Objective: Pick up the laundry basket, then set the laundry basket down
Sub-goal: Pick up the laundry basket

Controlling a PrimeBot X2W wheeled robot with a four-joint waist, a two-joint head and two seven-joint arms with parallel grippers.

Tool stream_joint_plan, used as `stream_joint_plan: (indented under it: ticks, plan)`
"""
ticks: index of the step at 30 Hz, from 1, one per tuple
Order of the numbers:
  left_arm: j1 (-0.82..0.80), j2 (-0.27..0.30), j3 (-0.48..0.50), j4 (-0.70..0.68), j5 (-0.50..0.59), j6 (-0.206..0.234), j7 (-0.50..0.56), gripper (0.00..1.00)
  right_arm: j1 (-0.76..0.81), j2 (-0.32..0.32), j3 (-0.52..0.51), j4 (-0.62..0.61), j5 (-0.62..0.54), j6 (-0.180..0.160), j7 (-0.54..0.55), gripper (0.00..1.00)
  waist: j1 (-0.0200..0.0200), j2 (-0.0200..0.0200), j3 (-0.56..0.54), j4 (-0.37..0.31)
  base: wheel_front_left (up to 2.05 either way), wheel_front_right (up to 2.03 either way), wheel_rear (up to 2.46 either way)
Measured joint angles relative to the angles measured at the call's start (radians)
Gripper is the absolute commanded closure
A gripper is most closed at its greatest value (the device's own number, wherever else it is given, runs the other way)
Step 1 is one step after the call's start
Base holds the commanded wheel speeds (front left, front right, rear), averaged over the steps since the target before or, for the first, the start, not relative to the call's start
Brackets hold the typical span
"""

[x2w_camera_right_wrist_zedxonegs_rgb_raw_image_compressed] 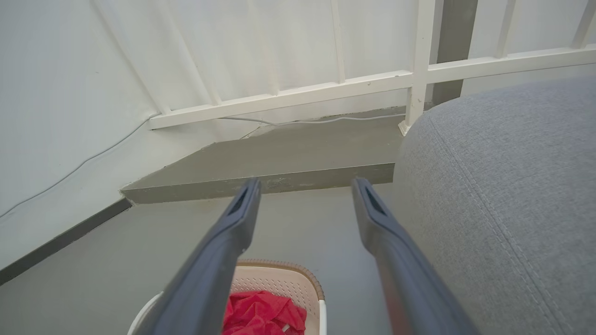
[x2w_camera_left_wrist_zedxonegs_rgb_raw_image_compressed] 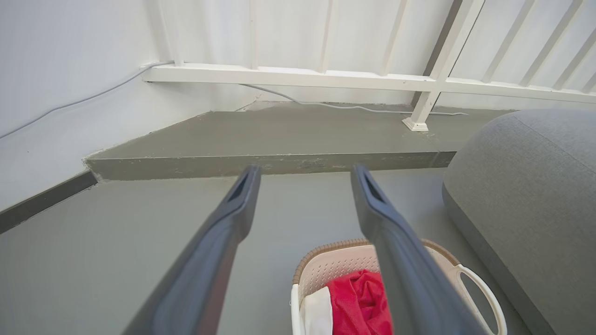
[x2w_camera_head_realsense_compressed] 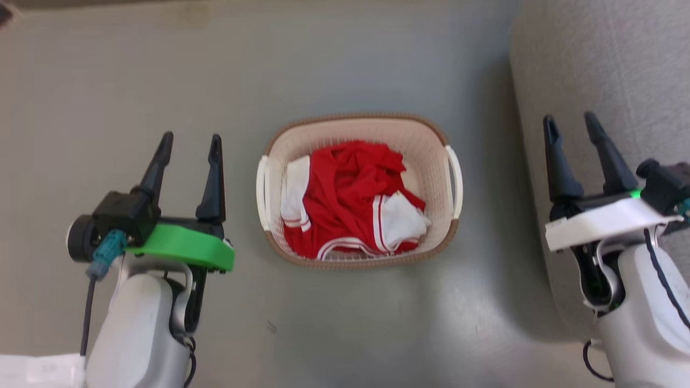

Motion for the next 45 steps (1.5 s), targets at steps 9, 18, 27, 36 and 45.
stream_joint_plan:
  ticks: [9, 18, 27, 36, 45]
  plan:
    - [-0.097, -0.002, -0.005, 0.027, -0.018, 0.004, 0.000, 0.00, -0.088, 0.005, 0.004, 0.047, 0.008, 0.000, -0.002, 0.00, 0.0000, 0.0000, 0.125, -0.004, 0.00, 0.00, 0.00]
    - [-0.168, -0.006, -0.035, 0.106, -0.037, -0.002, 0.000, 0.00, -0.163, 0.006, 0.026, 0.139, 0.015, 0.000, -0.004, 0.00, 0.0000, 0.0000, 0.228, -0.004, 0.00, 0.00, 0.00]
    - [-0.249, -0.010, -0.070, 0.201, -0.070, -0.011, 0.000, 0.00, -0.261, 0.007, 0.059, 0.250, 0.029, 0.000, -0.004, 0.00, 0.0000, 0.0000, 0.324, 0.000, 0.00, 0.00, 0.00]
    - [-0.335, -0.013, -0.127, 0.332, -0.134, -0.012, 0.002, 0.00, -0.352, 0.012, 0.091, 0.356, 0.054, 0.000, -0.004, 0.00, 0.0000, 0.0000, 0.406, 0.006, 0.00, 0.00, 0.00]
    - [-0.426, -0.015, -0.154, 0.434, -0.186, -0.012, 0.013, 0.00, -0.441, 0.028, 0.165, 0.487, 0.072, 0.000, -0.004, 0.00, 0.0000, 0.0000, 0.483, 0.010, 0.00, 0.00, 0.00]
